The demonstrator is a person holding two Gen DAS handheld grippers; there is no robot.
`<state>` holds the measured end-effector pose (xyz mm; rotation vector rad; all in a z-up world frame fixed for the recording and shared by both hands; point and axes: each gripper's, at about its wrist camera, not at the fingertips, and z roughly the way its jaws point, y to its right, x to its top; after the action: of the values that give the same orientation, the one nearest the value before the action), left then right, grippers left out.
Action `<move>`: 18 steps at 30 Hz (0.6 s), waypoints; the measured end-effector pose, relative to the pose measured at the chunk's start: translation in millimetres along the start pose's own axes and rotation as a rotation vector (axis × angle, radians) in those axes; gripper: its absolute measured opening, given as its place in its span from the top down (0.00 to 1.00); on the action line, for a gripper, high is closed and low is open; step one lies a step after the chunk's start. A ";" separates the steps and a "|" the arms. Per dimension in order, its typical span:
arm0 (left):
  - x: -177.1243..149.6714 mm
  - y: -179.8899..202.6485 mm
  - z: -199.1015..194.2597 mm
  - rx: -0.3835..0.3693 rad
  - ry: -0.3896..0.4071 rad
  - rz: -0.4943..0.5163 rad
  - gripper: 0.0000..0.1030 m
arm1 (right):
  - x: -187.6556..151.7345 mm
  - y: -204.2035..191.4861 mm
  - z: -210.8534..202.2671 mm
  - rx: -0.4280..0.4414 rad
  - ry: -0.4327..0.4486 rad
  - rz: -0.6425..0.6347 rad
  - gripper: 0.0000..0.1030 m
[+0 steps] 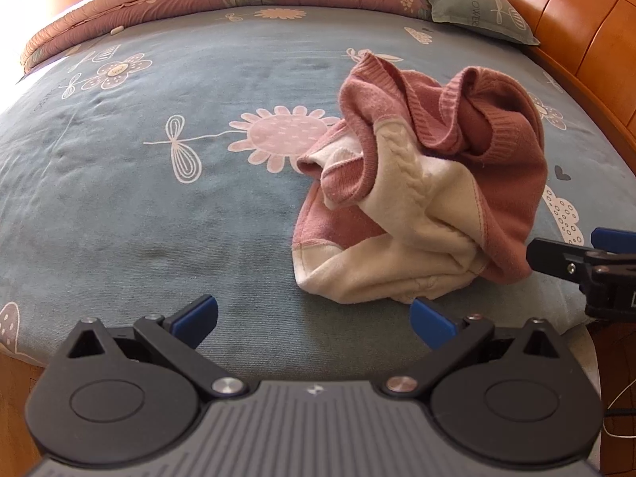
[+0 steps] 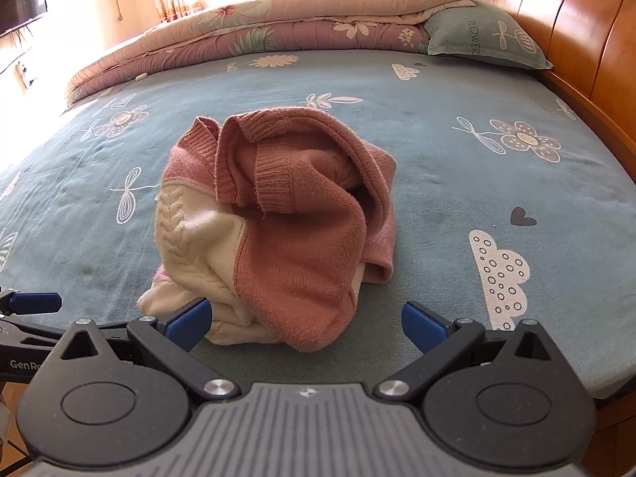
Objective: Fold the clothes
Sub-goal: 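Move both open tools toward the crumpled pink sweater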
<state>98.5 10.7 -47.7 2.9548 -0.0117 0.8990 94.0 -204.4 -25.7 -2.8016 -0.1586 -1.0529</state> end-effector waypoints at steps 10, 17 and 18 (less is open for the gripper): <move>35.9 1.6 8.3 0.003 -0.010 -0.018 0.01 | 29.7 22.1 21.1 -0.075 -0.012 0.013 0.00; 56.8 7.1 16.3 0.004 -0.021 -0.008 0.01 | 42.2 29.2 47.9 -0.089 -0.052 0.010 0.00; 58.5 6.9 17.7 0.004 -0.024 -0.010 0.01 | 43.6 29.2 52.9 -0.092 -0.060 0.008 0.00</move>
<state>156.8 3.4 -29.4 2.9670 0.0037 0.8635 165.2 -222.0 -39.0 -2.9148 -0.1085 -0.9999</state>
